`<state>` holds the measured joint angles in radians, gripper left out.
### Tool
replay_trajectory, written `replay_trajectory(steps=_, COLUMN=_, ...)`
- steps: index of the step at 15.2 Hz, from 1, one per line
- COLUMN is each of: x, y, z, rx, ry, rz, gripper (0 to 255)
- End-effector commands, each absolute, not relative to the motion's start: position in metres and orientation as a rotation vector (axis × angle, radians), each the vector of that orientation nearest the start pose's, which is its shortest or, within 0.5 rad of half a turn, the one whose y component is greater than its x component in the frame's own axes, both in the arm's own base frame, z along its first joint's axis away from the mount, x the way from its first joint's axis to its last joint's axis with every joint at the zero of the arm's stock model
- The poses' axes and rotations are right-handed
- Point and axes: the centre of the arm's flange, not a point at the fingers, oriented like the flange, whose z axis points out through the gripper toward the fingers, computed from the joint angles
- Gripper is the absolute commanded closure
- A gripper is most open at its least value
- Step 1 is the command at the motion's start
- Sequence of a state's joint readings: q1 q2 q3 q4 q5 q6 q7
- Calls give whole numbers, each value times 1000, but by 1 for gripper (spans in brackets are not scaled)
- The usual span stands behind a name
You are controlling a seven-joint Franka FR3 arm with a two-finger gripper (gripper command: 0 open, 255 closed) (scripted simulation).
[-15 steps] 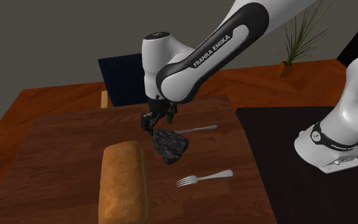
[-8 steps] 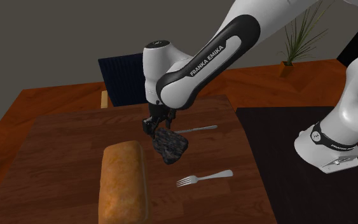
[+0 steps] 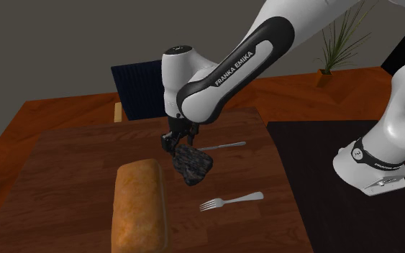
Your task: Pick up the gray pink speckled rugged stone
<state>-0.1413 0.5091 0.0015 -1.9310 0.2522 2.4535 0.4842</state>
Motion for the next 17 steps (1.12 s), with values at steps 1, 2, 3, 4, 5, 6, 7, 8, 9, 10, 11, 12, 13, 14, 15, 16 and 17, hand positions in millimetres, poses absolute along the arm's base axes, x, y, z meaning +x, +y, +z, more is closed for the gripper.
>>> replay_trajectory(steps=1, x=620, y=-87, z=222, rx=-2734, ry=1187, rz=27, gripper=255)
replay_trajectory(steps=2, x=620, y=-87, z=227, rx=-2734, ry=1187, rz=27, gripper=255)
replay_trajectory(steps=3, x=620, y=-87, z=232, rx=-2734, ry=1187, rz=27, gripper=255)
replay_trajectory(steps=4, x=620, y=-87, z=237, rx=-2734, ry=1187, rz=27, gripper=255)
replay_trajectory(steps=5, x=620, y=-87, z=243, rx=-2734, ry=1187, rz=27, gripper=255)
replay_trajectory(steps=6, x=620, y=-87, z=248, rx=-2734, ry=1187, rz=27, gripper=255)
replay_trajectory(steps=7, x=620, y=-87, z=253, rx=-2734, ry=1187, rz=27, gripper=255)
replay_trajectory(steps=8, x=620, y=-87, z=259, rx=-2734, ry=1187, rz=27, gripper=255)
replay_trajectory(steps=9, x=620, y=-87, z=264, rx=-2734, ry=1187, rz=27, gripper=255)
replay_trajectory(steps=10, x=620, y=-87, z=269, rx=-2734, ry=1187, rz=27, gripper=255)
replay_trajectory(steps=11, x=620, y=-87, z=274, rx=-2734, ry=1187, rz=27, gripper=255)
replay_trajectory(steps=12, x=620, y=-87, z=280, rx=-2734, ry=1187, rz=27, gripper=255)
replay_trajectory(steps=13, x=620, y=-87, z=285, rx=-2734, ry=1187, rz=27, gripper=255)
replay_trajectory(steps=14, x=620, y=-87, z=290, rx=-2734, ry=1187, rz=27, gripper=255)
replay_trajectory(steps=15, x=620, y=-87, z=296, rx=-2734, ry=1187, rz=27, gripper=255)
replay_trajectory(steps=16, x=620, y=-87, z=301, rx=-2734, ry=1187, rz=27, gripper=255)
replay_trajectory(steps=17, x=620, y=-87, z=302, rx=-2734, ry=1187, rz=27, gripper=255)
